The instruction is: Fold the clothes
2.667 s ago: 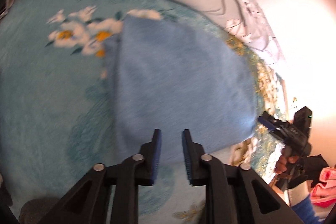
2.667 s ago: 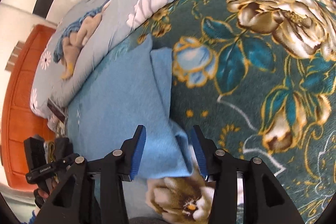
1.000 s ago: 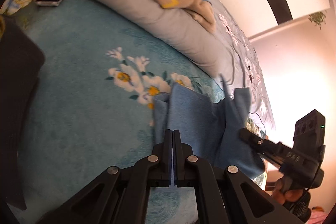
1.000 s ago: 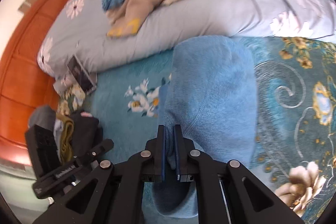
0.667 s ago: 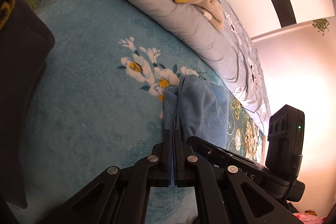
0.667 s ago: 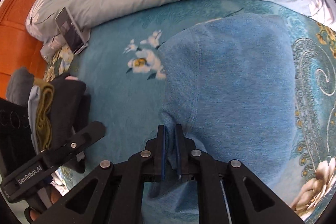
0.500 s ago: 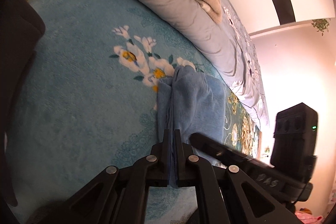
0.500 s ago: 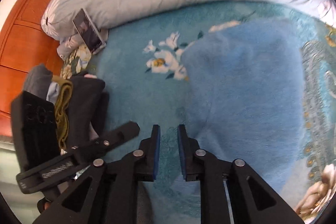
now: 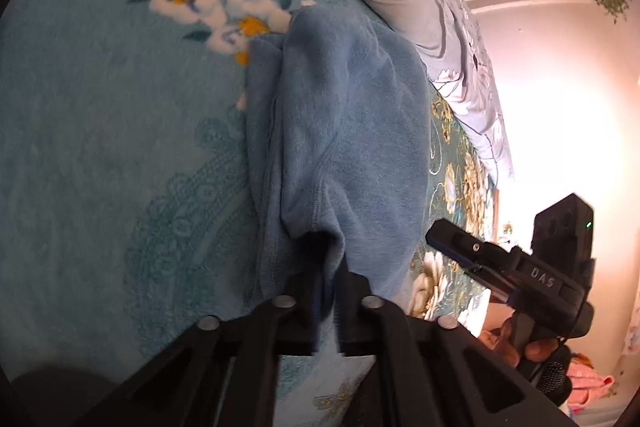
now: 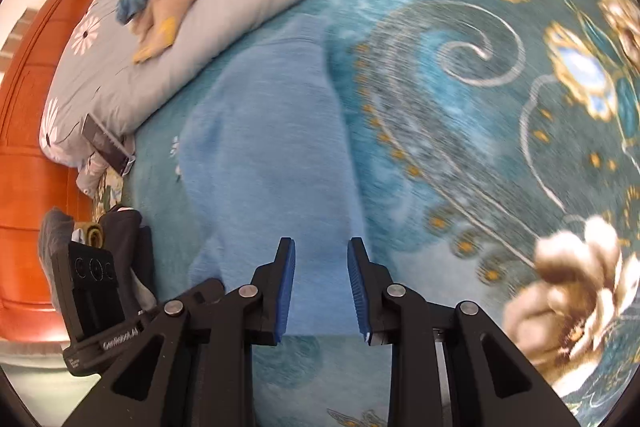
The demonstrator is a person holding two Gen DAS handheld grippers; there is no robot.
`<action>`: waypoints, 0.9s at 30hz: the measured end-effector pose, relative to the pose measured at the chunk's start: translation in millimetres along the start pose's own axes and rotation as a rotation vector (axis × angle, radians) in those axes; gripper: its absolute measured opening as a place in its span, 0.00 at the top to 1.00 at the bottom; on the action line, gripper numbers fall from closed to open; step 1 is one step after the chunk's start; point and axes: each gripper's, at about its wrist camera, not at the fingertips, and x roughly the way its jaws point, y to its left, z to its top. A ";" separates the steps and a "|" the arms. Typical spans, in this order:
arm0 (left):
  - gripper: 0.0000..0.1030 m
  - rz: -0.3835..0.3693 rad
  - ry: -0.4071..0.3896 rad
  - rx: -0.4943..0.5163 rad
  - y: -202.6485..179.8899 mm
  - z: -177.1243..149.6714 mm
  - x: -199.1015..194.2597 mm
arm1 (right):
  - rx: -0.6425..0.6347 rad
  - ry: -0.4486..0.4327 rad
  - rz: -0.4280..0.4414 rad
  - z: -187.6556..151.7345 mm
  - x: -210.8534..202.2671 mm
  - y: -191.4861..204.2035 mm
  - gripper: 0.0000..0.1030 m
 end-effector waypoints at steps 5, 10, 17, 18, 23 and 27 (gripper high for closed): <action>0.94 -0.008 0.015 -0.104 23.3 -4.3 4.1 | 0.000 0.018 0.034 -6.4 4.1 -13.4 0.69; 0.92 -0.068 0.011 -0.117 24.5 -3.6 -2.5 | -0.039 0.072 0.013 -12.5 14.3 -22.7 0.59; 0.72 -0.164 -0.068 -0.088 16.4 4.7 -34.3 | -0.001 0.124 0.072 -15.9 36.7 -31.4 0.58; 0.72 -0.166 -0.079 -0.087 16.0 6.4 -37.6 | 0.003 0.130 0.082 -15.9 39.3 -31.8 0.58; 0.71 -0.167 -0.121 -0.098 16.9 13.7 -47.8 | 0.032 0.117 0.160 -8.4 36.9 -31.2 0.84; 0.70 -0.159 -0.123 -0.099 17.0 17.8 -45.4 | 0.002 0.145 0.188 6.7 31.4 -33.1 0.90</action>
